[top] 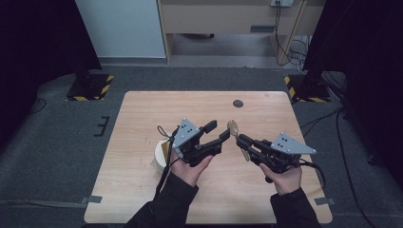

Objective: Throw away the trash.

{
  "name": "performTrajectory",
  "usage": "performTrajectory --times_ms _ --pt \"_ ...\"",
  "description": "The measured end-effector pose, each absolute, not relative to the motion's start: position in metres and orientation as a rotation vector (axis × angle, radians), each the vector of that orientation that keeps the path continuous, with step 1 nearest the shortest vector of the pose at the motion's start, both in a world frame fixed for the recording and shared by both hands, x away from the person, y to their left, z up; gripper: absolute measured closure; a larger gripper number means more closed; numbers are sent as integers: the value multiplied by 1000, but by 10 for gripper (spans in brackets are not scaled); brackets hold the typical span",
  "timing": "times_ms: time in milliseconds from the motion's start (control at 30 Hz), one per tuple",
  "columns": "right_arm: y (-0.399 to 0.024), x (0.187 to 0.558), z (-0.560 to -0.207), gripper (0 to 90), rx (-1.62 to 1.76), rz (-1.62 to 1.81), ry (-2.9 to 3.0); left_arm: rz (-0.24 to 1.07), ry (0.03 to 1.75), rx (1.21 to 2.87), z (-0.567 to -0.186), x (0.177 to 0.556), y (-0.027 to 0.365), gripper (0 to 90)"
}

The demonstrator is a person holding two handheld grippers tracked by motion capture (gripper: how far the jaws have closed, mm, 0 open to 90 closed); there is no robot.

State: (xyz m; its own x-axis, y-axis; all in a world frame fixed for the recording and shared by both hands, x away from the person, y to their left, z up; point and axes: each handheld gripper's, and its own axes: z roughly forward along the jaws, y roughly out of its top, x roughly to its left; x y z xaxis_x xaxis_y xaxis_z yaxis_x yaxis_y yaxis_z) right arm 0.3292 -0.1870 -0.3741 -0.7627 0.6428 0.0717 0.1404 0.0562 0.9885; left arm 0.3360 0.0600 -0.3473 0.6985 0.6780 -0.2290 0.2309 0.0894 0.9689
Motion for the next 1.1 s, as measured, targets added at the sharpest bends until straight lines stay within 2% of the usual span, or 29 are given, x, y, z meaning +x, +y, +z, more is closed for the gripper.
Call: performTrajectory --times_ms 133,267,300,567,833,1100 --pt "-185 329 -376 800 774 1756 1967 377 800 1485 -349 338 52 492" --pt "-183 329 -377 800 768 1762 1973 357 822 1509 -351 341 45 586" --pt "-183 329 -377 800 766 1764 1973 348 829 1516 -352 342 45 586" --pt "-182 329 -378 800 766 1760 1989 275 842 1530 -354 343 44 779" --pt "-178 329 -380 795 763 1784 2006 245 814 1530 -350 340 48 842" --pt "-189 330 -372 710 780 1798 1961 341 801 1518 -338 337 72 844"
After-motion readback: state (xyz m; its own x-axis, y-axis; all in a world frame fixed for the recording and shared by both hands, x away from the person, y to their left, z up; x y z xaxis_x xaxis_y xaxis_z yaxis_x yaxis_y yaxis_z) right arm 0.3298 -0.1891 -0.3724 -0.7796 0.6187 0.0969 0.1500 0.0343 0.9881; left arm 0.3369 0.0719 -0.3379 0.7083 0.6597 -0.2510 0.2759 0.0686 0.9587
